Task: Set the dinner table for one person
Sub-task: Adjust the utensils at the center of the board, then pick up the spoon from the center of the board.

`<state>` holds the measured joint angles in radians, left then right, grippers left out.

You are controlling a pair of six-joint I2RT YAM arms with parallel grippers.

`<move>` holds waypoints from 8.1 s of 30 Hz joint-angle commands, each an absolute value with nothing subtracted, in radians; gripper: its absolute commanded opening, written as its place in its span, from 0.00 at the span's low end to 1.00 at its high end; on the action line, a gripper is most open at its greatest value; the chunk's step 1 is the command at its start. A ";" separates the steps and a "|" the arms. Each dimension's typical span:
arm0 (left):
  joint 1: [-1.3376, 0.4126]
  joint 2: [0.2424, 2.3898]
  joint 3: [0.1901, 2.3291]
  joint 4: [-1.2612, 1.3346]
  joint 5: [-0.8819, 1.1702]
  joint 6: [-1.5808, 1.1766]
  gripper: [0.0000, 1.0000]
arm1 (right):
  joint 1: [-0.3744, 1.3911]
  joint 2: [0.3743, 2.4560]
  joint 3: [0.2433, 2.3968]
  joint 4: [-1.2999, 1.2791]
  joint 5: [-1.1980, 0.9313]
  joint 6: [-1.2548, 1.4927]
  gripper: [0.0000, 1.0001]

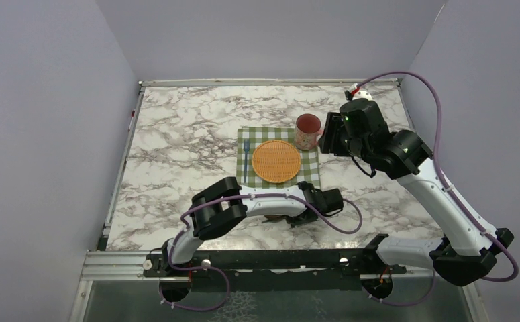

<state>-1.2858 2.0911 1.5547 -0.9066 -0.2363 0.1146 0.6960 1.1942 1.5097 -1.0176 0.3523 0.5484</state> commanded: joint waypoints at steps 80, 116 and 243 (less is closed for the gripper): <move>-0.621 1.449 1.249 -1.009 -0.353 -0.812 0.99 | 0.827 1.362 1.286 -1.048 -0.040 0.027 0.56; -0.401 1.421 1.240 -0.862 -0.266 -0.600 0.99 | 0.997 1.678 1.164 -0.817 -0.066 -0.034 0.50; -0.385 1.425 1.287 -0.863 -0.188 -0.560 0.99 | 0.661 1.783 1.324 -0.849 0.192 0.280 0.01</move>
